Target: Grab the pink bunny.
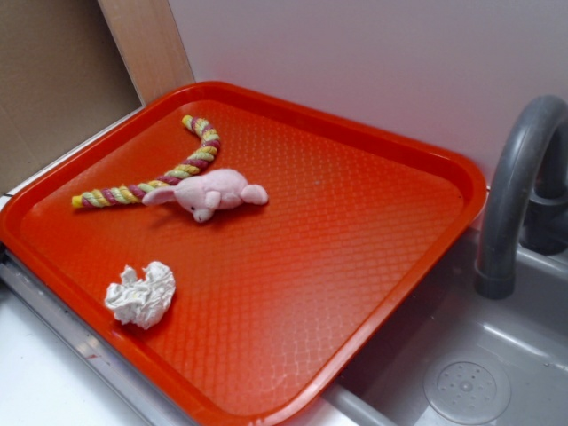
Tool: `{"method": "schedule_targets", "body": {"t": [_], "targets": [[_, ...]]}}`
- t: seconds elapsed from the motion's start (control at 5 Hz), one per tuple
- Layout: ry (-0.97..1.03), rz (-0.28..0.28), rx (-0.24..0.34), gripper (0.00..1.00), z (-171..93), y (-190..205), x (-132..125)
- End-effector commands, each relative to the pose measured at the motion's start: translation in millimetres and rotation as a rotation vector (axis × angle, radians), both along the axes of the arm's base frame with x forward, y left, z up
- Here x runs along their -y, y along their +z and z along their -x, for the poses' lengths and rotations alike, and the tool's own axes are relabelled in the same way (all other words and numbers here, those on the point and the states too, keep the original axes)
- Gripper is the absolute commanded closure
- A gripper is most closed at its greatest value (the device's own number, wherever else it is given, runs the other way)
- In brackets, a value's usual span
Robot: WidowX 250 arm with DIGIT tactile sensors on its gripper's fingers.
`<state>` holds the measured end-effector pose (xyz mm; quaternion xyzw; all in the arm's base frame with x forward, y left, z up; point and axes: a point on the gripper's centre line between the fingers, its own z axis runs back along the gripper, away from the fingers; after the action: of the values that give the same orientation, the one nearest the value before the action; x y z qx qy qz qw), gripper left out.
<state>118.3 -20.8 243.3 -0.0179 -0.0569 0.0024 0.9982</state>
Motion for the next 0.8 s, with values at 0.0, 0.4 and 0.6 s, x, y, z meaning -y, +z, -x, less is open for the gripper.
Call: {"method": "schedule_targets", "body": {"t": [0.0,0.4,0.6], "targets": [[0.000,0.000,0.000,0.00,0,0,0],[-0.290,0.044,0.209,0.00,-38,-38,60],[-0.513,-0.009,0.268,0.00,-59,-59,94]]}}
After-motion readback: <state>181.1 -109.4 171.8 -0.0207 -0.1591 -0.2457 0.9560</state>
